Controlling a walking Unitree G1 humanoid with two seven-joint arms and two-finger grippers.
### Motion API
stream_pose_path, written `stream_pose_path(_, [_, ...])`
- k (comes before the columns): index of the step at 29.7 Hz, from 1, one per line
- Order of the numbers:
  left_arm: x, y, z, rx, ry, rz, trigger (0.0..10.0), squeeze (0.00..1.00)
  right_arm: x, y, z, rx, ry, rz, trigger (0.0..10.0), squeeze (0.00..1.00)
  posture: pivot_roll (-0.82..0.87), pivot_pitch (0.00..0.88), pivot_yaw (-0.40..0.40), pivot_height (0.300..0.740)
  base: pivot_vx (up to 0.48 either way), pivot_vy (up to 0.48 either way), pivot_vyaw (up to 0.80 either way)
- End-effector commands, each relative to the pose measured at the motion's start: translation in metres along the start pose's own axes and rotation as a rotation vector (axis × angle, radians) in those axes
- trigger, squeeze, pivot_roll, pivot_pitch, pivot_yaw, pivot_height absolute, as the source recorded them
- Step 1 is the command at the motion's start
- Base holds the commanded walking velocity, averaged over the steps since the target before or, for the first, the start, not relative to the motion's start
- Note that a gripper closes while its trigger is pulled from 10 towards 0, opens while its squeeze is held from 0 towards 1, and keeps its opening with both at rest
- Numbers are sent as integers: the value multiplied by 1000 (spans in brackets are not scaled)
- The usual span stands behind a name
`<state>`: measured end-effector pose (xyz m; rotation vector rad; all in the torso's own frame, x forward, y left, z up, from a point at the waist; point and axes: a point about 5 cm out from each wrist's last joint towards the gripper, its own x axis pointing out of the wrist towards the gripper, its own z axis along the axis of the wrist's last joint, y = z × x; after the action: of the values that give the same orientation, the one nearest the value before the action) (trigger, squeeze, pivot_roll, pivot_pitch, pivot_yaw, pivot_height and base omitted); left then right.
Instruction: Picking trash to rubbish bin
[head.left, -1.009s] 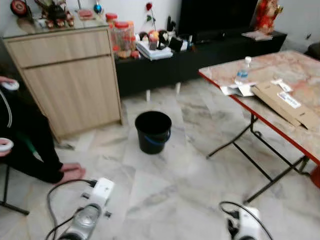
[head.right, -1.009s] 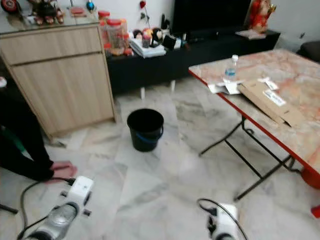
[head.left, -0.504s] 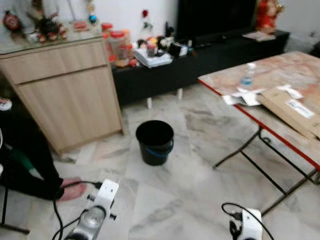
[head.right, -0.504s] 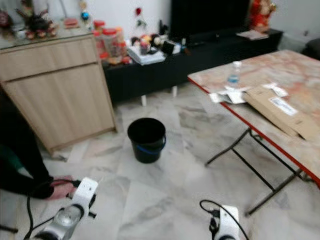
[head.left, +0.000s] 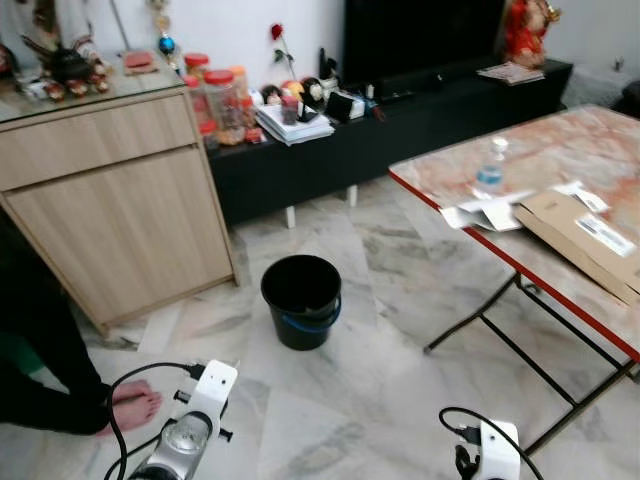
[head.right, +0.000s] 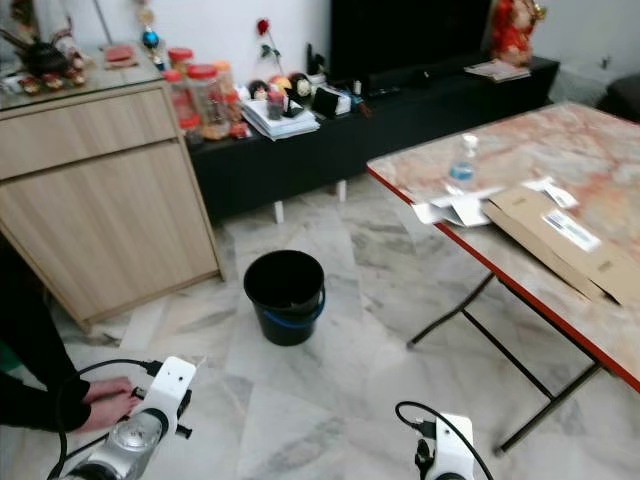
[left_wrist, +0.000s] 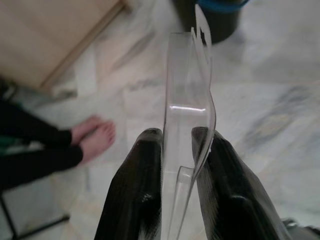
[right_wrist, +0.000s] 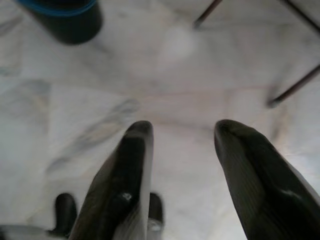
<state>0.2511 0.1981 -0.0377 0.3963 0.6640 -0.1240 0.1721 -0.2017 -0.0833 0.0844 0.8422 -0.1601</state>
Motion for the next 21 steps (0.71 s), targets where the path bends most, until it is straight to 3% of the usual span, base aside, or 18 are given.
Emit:
stream_pose_path(1, [0, 2, 0, 5, 6, 7, 10000, 0, 1, 1, 3, -12, 0, 1, 10000, 0, 58, 19, 9, 740, 349, 0, 0])
stream_pose_path(11, [0, 4, 0, -1, 13, 20, 10000, 0, 2, 4, 5, -37, 2, 14, 10000, 0, 68, 14, 8, 740, 350, 0, 0])
stream_pose_path(16, [1, 4, 1, -7, 14, 23, 10000, 0, 2, 5, 6, -38, 1, 12, 10000, 0, 71, 14, 5, 740, 351, 0, 593])
stream_pose_path(21, [0, 4, -1, -9, 18, 26, 10000, 0, 2, 5, 5, -24, 2, 12, 10000, 0, 70, 2, 5, 740, 352, 0, 0])
